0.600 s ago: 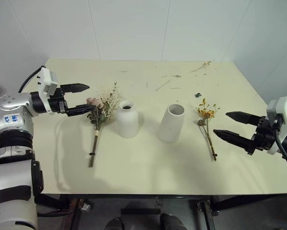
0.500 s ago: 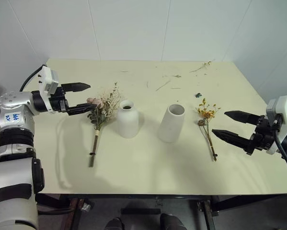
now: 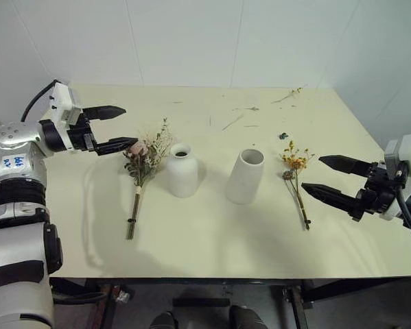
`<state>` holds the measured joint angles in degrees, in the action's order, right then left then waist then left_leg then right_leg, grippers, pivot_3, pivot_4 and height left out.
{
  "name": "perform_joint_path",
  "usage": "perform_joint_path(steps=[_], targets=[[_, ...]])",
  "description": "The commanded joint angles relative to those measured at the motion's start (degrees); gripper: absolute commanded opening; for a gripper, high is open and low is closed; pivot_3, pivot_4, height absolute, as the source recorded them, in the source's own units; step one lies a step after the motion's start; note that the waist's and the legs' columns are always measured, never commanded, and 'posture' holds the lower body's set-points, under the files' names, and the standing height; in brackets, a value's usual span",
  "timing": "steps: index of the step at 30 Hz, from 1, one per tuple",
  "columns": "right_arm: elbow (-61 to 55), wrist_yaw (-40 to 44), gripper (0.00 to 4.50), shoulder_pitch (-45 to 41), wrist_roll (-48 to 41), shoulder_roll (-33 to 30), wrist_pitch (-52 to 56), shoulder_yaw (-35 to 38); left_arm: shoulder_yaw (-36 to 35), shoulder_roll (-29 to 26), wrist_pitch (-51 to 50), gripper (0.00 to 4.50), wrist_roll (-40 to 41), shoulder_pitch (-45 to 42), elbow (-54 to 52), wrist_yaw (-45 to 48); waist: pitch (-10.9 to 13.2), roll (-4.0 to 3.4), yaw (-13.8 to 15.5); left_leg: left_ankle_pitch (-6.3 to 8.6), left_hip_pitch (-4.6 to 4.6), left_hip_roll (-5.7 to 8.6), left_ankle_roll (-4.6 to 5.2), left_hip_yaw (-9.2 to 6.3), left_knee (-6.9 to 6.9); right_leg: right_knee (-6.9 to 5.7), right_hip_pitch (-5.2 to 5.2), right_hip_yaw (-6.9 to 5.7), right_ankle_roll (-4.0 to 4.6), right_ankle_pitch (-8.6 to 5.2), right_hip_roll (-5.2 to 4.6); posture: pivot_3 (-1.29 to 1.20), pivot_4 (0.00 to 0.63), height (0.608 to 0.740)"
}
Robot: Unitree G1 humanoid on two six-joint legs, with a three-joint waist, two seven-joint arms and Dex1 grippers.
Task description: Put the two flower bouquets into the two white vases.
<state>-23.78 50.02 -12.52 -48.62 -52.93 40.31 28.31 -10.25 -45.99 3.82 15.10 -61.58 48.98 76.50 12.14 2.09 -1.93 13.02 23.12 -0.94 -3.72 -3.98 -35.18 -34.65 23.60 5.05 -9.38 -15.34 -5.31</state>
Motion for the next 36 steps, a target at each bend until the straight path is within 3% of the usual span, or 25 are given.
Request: perform_joint_path(steps=[1,6,18,20,31,36], targets=[[1.5,3.2,4.50,-2.4,-0.3,-0.9,-2.4,-1.0,-2.0,-2.1,-4.4,4.49,0.9,4.4,-8.8,-4.8,0.0,0.00,0.0,0.00,0.00,-0.01,0.00,-0.01,0.00,-0.01,0.00,-0.01,0.00,0.00,0.00,0.00,0.150,0.740],[4.8,11.6,4.50,-5.2,1.0,-3.4,-5.9,-3.2,-3.6,-2.6,-18.6,4.49,2.1,15.5,-27.1,-14.5,0.0,-0.01,0.1,0.00,0.01,-0.02,0.00,-0.02,0.00,-0.05,0.00,0.00,-0.01,-0.01,0.00,0.00,0.150,0.740],[14.7,22.9,4.50,-17.9,4.0,-3.9,-8.4,-13.3,-2.9,-1.8,-44.4,4.49,1.2,26.6,-50.7,-32.6,0.0,-0.01,-0.1,0.00,-0.04,-0.01,-0.01,-0.01,-0.06,-0.05,-0.01,0.00,0.01,-0.02,-0.01,0.00,0.150,0.740],[16.8,23.9,4.50,-20.5,4.7,-2.8,-9.0,-15.1,-2.1,-1.4,-53.6,4.49,1.8,26.9,-53.3,-35.6,0.0,0.00,-0.1,0.00,-0.04,-0.01,-0.02,-0.01,-0.06,-0.05,0.00,-0.01,0.02,-0.03,0.00,0.00,0.150,0.740],[22.6,26.9,4.50,-25.4,8.1,-0.9,-10.6,-19.1,3.2,-1.8,-83.8,4.49,-0.3,24.2,-64.5,-49.0,0.0,-0.01,0.1,0.02,0.00,0.00,-0.04,-0.02,-0.03,0.00,0.02,-0.01,0.01,-0.04,0.00,0.00,0.150,0.740],[23.7,27.4,4.50,-26.6,9.2,-0.1,-10.9,-20.0,4.1,1.7,-94.8,4.49,-0.6,19.7,-64.3,-53.6,0.0,-0.01,0.1,0.02,-0.01,0.02,-0.05,-0.02,-0.05,-0.02,0.01,-0.01,0.00,-0.04,0.00,0.00,0.150,0.740]])
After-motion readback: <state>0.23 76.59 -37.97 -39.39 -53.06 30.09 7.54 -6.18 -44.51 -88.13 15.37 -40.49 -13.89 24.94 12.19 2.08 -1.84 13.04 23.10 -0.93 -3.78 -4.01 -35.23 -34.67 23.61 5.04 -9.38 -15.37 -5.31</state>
